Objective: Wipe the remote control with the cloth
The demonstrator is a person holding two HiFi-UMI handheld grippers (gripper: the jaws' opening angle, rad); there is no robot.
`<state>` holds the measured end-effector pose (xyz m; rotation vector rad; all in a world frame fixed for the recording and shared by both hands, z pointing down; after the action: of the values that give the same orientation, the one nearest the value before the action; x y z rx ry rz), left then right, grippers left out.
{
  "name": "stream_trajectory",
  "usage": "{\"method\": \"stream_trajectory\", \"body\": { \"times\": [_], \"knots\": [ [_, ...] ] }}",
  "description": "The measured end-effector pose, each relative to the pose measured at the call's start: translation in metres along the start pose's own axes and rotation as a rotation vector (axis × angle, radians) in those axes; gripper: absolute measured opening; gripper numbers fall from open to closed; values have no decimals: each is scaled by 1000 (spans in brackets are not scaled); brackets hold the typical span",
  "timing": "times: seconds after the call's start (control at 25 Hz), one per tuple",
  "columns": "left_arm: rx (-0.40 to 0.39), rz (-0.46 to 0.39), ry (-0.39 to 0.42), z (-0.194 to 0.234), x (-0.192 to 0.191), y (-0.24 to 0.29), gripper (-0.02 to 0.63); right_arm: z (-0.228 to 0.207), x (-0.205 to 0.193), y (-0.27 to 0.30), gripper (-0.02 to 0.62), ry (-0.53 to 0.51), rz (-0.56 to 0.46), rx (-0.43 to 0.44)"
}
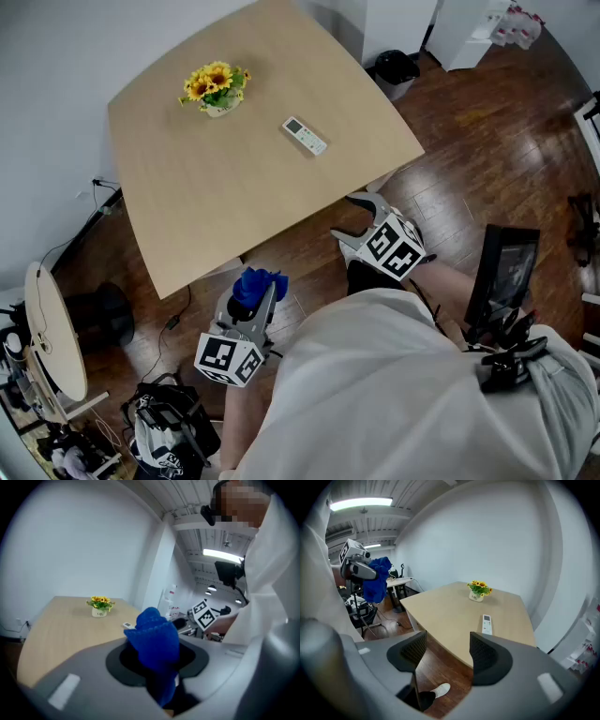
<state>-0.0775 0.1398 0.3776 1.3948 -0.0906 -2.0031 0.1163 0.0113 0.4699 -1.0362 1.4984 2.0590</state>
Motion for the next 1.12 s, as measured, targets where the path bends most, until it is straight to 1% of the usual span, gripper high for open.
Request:
{"method": "stream_trajectory", "body": {
  "times": [0.2, 0.4, 0.52, 0.64, 0.8, 0.92, 1.12],
  "knots": [
    [13, 12, 22, -4, 50, 73, 144, -83, -25, 26, 291, 33, -14, -16],
    [30, 50, 38, -1, 73, 110, 144, -130, -42, 65, 291, 79, -16, -19],
    [36, 66, 39, 7, 81, 124, 144, -142, -49, 87, 291, 113, -17, -32],
    [17, 69, 56, 15, 88, 133, 144, -153, -52, 112, 291, 143, -3, -50],
    [-13, 62, 78, 28, 100, 132, 144, -164, -45, 142, 291, 168, 19, -106],
    [-22, 61, 71, 43, 106, 126, 144, -167, -41, 169, 291, 171, 53, -130],
    [-31, 69, 62, 69, 115, 119, 144, -180, -50, 208, 291, 179, 133, -154]
  ]
}}
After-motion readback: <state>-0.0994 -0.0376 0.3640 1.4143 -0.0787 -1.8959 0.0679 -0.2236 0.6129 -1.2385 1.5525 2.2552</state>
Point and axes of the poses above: the fingertips, and each gripper's own axes: y forward along the fingers, z to its left, x out of its top, the point moved 6 cm from there along -y, backward along the fingers, and after that the axes turned 11 degrees about -y, right-handed, at the moved point
